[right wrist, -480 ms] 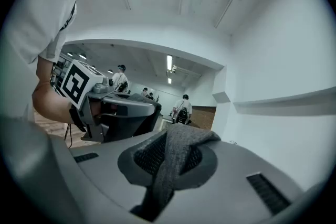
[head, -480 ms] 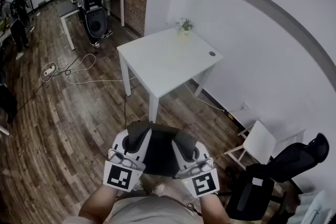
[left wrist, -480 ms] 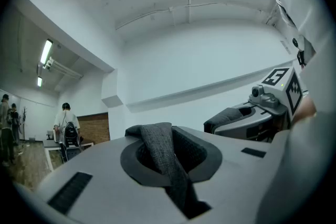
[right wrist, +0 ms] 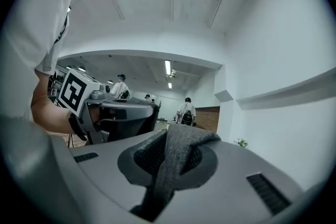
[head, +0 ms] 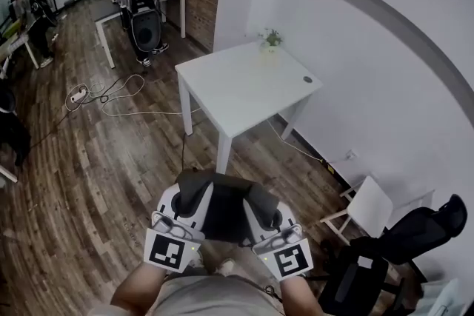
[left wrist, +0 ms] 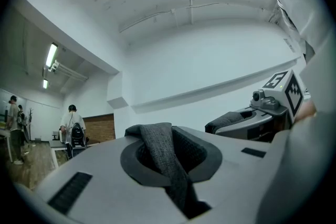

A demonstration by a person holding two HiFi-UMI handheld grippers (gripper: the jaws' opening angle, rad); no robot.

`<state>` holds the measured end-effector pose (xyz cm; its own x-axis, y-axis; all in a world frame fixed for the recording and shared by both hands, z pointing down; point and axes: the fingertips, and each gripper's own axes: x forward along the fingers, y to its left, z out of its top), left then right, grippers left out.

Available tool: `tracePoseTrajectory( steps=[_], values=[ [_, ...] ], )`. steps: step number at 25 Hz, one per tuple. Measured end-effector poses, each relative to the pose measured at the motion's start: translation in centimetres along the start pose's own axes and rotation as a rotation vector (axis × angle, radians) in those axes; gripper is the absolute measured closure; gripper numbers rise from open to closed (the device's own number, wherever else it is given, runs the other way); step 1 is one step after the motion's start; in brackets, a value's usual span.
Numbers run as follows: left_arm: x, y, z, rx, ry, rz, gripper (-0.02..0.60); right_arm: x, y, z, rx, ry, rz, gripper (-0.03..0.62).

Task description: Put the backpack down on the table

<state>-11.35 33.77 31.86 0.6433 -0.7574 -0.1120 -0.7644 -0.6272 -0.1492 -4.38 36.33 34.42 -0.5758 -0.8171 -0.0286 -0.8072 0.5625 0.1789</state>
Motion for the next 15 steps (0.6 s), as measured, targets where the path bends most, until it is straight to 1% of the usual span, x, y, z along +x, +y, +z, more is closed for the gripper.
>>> tracePoseTrajectory(
  steps=[6,11,15],
  values=[
    [-0.3,0.3,-0.1,0.009,-0.010,0.021,0.532,0.4,-0.1,-0.1,0.002,-0.008,0.014,0.540],
    [0.8,-0.6,-0.1,0.001,-0.015,0.039,0.531,-0.3,-1.6,-0.1,0.014,-0.029,0.017,0.540],
    [2.4,-1.1,-1.0,-0.006,-0.007,0.048,0.532,-0.5,-3.2,-0.8,0.034,-0.036,0.015,0.540]
  ],
)
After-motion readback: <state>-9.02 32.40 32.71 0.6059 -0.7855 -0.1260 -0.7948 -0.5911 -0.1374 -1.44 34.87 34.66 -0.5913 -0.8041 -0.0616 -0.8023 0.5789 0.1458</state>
